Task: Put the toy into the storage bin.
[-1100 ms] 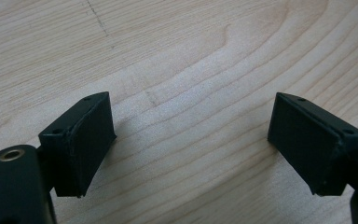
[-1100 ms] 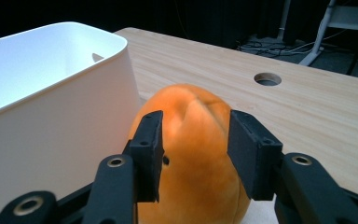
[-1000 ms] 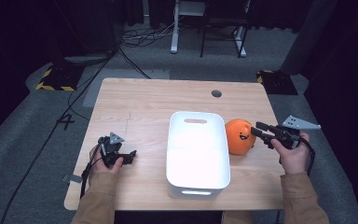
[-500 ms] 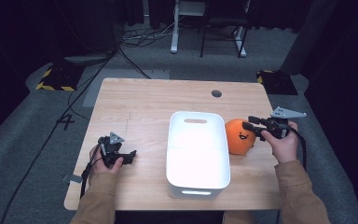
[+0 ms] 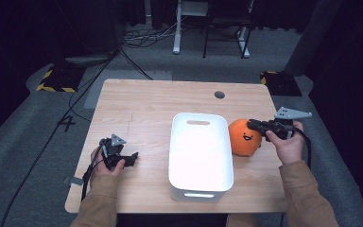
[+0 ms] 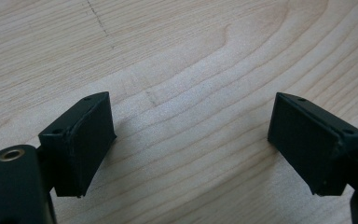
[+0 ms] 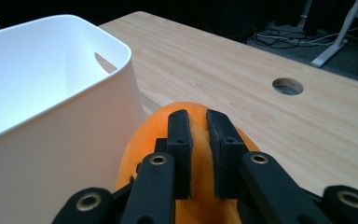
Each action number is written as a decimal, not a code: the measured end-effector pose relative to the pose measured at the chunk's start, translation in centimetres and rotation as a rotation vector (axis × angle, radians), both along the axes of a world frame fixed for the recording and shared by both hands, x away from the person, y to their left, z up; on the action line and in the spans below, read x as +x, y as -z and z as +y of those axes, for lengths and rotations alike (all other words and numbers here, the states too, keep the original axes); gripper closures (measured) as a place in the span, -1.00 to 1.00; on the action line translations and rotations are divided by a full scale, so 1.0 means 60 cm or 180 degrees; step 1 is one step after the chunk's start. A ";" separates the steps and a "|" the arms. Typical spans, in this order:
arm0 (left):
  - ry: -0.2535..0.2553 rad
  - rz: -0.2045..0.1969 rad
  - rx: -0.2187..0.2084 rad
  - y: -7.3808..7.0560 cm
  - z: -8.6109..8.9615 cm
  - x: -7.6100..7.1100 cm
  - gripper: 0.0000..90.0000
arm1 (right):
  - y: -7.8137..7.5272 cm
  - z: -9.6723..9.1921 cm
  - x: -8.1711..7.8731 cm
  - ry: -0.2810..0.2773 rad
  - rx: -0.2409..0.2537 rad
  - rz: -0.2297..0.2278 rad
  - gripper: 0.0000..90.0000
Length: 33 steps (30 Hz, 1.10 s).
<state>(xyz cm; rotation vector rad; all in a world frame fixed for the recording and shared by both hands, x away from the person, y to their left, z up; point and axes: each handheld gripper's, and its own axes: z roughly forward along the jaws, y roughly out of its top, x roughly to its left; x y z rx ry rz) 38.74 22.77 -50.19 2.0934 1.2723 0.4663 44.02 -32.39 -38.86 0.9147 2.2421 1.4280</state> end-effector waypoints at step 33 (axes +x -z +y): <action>0.0000 -0.0002 -0.0004 0.000 0.000 0.000 -0.67 | -0.142 -0.035 -0.044 -0.0133 0.0161 -0.0269 0.79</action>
